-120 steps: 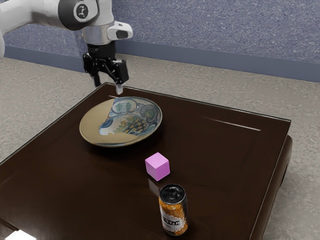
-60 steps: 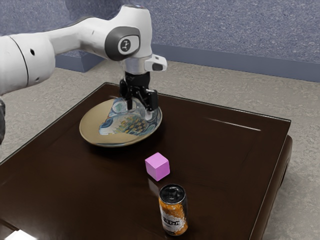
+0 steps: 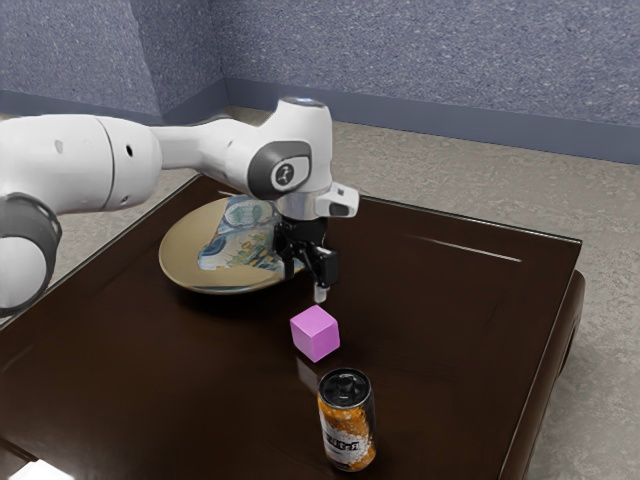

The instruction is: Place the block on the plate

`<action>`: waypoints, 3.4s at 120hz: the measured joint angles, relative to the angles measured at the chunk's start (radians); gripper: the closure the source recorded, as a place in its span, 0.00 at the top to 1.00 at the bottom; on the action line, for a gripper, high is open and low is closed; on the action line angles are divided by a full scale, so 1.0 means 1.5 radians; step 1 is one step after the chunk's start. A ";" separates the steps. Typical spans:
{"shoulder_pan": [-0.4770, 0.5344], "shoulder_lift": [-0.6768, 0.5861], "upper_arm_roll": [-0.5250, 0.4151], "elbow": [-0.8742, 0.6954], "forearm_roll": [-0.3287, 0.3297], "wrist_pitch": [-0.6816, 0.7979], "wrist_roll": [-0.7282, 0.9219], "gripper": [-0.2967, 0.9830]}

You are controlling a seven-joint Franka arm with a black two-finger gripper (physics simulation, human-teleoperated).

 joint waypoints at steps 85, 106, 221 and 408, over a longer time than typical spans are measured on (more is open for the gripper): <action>-0.021 0.039 0.016 -0.042 -0.012 0.072 0.043 0.77; -0.021 0.029 0.028 -0.073 -0.027 0.083 0.048 0.77; -0.021 -0.044 0.034 -0.070 -0.025 0.082 0.052 0.49; 0.042 0.256 0.285 0.310 -0.217 0.102 0.055 0.58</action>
